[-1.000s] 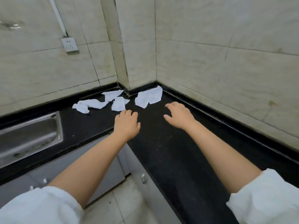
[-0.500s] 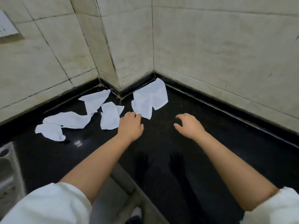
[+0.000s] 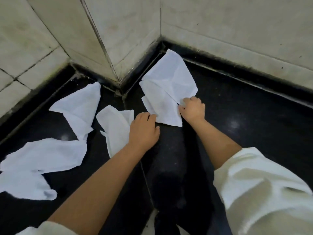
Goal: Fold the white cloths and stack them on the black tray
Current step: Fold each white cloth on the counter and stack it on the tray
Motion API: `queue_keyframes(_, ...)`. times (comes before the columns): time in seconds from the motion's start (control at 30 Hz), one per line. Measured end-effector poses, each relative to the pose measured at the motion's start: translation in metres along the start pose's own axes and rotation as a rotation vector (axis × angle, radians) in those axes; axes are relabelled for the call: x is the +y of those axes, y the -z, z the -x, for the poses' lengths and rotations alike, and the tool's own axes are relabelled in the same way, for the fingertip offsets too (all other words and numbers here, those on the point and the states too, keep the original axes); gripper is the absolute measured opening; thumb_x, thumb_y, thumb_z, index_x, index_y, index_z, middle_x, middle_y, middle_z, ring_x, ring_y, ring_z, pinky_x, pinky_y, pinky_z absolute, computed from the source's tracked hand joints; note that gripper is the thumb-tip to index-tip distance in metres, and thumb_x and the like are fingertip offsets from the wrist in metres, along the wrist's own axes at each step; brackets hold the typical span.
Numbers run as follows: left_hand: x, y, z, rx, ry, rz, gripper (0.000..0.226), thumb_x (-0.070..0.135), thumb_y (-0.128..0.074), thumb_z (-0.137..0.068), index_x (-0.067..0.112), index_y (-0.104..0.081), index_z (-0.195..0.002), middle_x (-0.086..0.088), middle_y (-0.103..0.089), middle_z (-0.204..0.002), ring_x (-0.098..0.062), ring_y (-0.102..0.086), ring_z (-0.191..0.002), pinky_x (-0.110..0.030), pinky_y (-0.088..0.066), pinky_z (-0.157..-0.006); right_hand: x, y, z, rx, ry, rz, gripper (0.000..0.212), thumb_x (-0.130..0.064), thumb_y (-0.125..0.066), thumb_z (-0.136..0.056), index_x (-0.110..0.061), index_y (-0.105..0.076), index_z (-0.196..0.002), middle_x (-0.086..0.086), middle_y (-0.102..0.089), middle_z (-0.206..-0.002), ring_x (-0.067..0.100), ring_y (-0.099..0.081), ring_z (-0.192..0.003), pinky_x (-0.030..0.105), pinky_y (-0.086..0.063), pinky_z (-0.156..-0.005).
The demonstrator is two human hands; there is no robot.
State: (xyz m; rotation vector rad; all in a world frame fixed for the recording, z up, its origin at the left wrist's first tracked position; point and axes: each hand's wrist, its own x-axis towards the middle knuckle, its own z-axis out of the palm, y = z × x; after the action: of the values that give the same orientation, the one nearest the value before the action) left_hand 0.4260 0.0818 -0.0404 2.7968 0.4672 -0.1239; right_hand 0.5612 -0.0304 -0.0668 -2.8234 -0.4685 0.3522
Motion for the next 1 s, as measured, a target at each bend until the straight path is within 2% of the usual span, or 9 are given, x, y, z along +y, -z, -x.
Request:
queue_keyframes(0.3,-0.015,-0.016,-0.025,-0.012,-0.001,0.144,0.047,0.025,-0.044,-0.096,0.012,-0.036,-0.140,-0.005,-0.039,-0.145,-0.019,-0.032,-0.135,-0.027,-0.025,-0.111,-0.003,-0.024,-0.024,0.152,0.063,-0.030,0.026,-0.010,-0.039,-0.092,0.001,-0.062,-0.097,0.016,-0.059,-0.104,0.032,-0.051,-0.100,0.031,-0.025,-0.074)
queue_keyframes(0.47,-0.002,-0.005,-0.050,0.058,0.012,0.096,0.064,0.025,-0.057,-0.090,0.012,-0.028,-0.145,-0.017,-0.026,-0.151,-0.032,-0.022,-0.142,-0.040,-0.024,-0.114,0.010,0.017,0.014,0.082,0.338,-0.215,0.018,-0.009,-0.046,-0.089,0.001,-0.060,-0.087,0.011,-0.057,-0.078,0.021,-0.045,-0.079,0.032,-0.035,-0.078)
queue_keyframes(0.53,-0.001,-0.009,-0.057,0.202,-0.104,0.050,0.049,0.019,-0.069,-0.077,0.009,-0.059,-0.124,-0.024,-0.056,-0.128,-0.043,-0.052,-0.120,-0.050,-0.046,-0.095,0.017,0.040,0.045,0.020,0.439,-0.271,0.020,-0.014,-0.045,-0.085,-0.001,-0.060,-0.081,-0.003,-0.047,-0.066,0.016,-0.041,-0.070,0.024,-0.033,-0.066)
queue_keyframes(0.6,0.003,-0.011,-0.056,0.290,-0.247,0.080,0.023,0.018,-0.057,-0.075,0.006,-0.074,-0.086,-0.017,-0.072,-0.092,-0.037,-0.070,-0.085,-0.046,-0.055,-0.075,0.031,0.062,0.071,-0.052,0.481,-0.267,0.021,-0.016,-0.044,-0.082,-0.002,-0.060,-0.080,-0.005,-0.047,-0.066,0.014,-0.042,-0.067,0.011,-0.032,-0.061)
queue_keyframes(0.67,0.010,-0.014,-0.049,0.270,-0.386,0.102,0.031,0.016,-0.046,-0.078,0.002,-0.073,-0.074,-0.013,-0.073,-0.075,-0.029,-0.070,-0.068,-0.039,-0.056,-0.068,0.054,0.079,0.089,-0.043,0.461,-0.216,0.021,-0.016,-0.045,-0.083,-0.001,-0.060,-0.082,0.006,-0.056,-0.073,0.016,-0.047,-0.069,0.008,-0.033,-0.061)
queue_keyframes(0.77,0.027,-0.006,-0.039,0.202,-0.536,0.089,0.024,0.008,-0.049,-0.077,-0.001,-0.071,-0.075,-0.014,-0.071,-0.068,-0.028,-0.069,-0.060,-0.036,-0.058,-0.059,0.090,0.097,0.107,0.008,0.369,-0.131,0.016,-0.008,-0.048,-0.087,0.000,-0.062,-0.090,0.013,-0.062,-0.090,0.025,-0.056,-0.084,0.021,-0.033,-0.068)
queue_keyframes(0.87,0.056,0.011,-0.033,0.128,-0.510,0.047,0.016,-0.008,-0.063,-0.077,-0.004,-0.069,-0.092,-0.021,-0.070,-0.087,-0.037,-0.067,-0.080,-0.041,-0.056,-0.072,0.124,0.118,0.118,0.061,0.249,-0.035,0.017,-0.004,-0.051,-0.084,0.001,-0.063,-0.095,0.015,-0.062,-0.098,0.029,-0.057,-0.095,0.030,-0.040,-0.075)
queue_keyframes(0.93,0.080,0.027,-0.034,0.155,-0.446,0.072,0.022,0.001,-0.052,-0.089,-0.003,-0.065,-0.106,-0.021,-0.065,-0.106,-0.037,-0.060,-0.101,-0.044,-0.048,-0.087,0.142,0.137,0.122,0.227,0.149,0.054,0.016,-0.003,-0.053,-0.080,0.002,-0.064,-0.090,0.020,-0.063,-0.094,0.035,-0.058,-0.091,0.037,-0.046,-0.073)
queue_keyframes(1.0,0.105,0.043,-0.036,0.238,-0.506,0.139,0.036,0.017,-0.039,-0.092,-0.004,-0.066,-0.103,-0.023,-0.064,-0.103,-0.038,-0.060,-0.098,-0.041,-0.046,-0.085,0.159,0.154,0.129,0.466,0.049,0.089,0.017,-0.004,-0.053,-0.075,0.005,-0.065,-0.082,0.025,-0.062,-0.085,0.040,-0.060,-0.082,0.039,-0.048,-0.064)
